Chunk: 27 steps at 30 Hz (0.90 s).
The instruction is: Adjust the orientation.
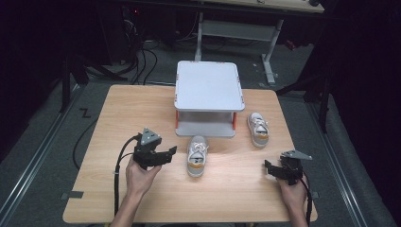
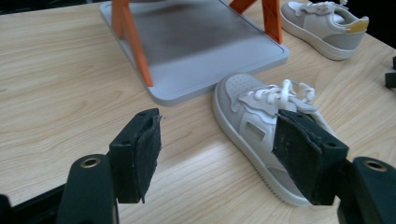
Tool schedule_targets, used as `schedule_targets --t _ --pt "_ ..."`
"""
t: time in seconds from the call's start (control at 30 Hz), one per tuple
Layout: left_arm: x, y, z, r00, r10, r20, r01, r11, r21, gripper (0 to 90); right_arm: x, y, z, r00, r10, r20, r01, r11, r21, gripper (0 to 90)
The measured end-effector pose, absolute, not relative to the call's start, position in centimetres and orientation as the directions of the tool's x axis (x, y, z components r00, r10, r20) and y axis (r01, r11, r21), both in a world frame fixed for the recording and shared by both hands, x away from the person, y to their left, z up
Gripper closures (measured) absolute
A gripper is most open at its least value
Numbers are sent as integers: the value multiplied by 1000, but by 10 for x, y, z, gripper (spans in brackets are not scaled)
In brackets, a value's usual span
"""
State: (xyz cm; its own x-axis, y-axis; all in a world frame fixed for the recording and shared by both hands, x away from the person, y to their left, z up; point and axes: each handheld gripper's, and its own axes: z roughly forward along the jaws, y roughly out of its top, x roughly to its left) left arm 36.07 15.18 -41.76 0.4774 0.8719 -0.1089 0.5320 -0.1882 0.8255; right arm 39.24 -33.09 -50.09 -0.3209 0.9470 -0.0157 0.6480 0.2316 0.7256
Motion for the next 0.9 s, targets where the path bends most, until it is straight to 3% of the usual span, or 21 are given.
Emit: schedule_targets --t 0.6,0.9 --pt "363 178 -460 399 909 -120 610 -166 775 327 392 -329 -501 -318 948 -28 645 238 726 277" --pt "367 184 -482 364 926 -98 634 -169 755 330 394 -328 -499 -366 931 -16 659 271 701 243"
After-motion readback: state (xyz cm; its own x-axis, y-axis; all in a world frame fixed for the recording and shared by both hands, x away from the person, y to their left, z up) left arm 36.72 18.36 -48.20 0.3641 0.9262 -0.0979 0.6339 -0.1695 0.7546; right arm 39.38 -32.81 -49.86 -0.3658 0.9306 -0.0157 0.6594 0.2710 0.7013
